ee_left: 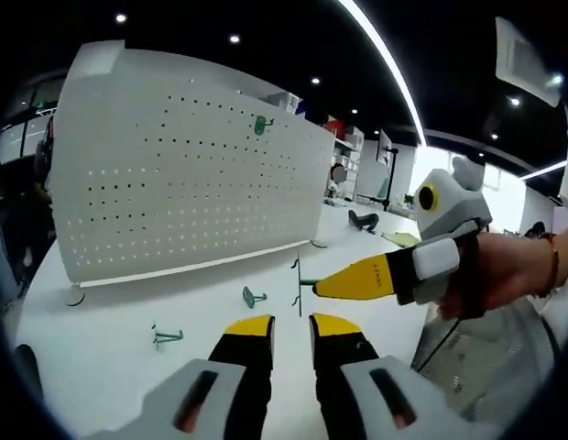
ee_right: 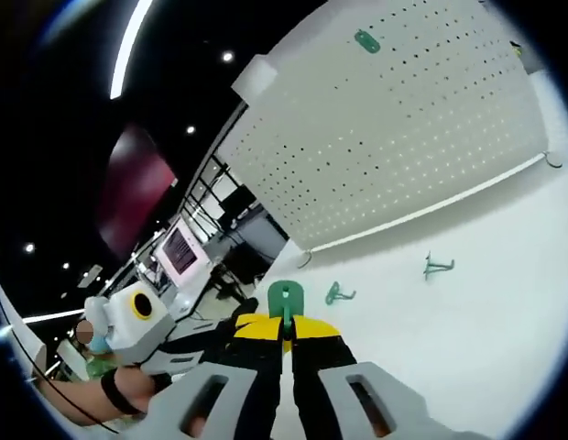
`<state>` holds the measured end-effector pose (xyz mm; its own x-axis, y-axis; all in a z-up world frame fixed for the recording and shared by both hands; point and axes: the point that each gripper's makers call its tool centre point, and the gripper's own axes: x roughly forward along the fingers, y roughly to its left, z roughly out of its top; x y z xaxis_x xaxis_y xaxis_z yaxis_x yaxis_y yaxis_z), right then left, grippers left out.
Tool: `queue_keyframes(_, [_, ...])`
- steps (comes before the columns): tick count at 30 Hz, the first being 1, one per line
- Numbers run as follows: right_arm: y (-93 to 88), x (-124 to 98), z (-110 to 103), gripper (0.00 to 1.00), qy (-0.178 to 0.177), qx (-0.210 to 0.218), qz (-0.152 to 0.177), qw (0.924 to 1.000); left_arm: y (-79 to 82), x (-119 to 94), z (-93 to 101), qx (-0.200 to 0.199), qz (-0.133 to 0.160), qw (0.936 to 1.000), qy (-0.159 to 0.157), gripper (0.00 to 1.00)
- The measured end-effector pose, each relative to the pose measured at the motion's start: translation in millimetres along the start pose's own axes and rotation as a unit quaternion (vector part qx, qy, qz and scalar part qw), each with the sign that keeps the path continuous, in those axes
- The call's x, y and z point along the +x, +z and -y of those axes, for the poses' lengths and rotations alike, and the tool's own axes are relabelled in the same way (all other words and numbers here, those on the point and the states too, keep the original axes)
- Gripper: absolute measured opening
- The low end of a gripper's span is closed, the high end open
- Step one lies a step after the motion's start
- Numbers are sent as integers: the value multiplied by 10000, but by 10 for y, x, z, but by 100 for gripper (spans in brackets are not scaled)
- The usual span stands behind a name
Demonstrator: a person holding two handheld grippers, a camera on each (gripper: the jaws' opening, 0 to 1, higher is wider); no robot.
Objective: Insert the hook assembly into the mounting plate slot until the hook locks in place.
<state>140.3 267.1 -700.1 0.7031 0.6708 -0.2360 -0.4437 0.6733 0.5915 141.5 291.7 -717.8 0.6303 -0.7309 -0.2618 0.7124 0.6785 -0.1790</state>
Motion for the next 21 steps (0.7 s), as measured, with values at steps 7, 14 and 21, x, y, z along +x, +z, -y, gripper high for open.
queue_keyframes(7, [151, 20, 15, 1, -201, -405, 129, 9989, 81, -99, 45, 130, 67, 9998, -146, 21])
queue_keyframes(14, [367, -3, 46, 1, -383, -686, 253, 9966, 219, -270, 123, 162, 275, 9993, -202, 27])
queue_keyframes(21, [600, -100, 94, 1, -579, -863, 395, 9938, 311, -451, 218, 340, 345, 9987, -171, 35])
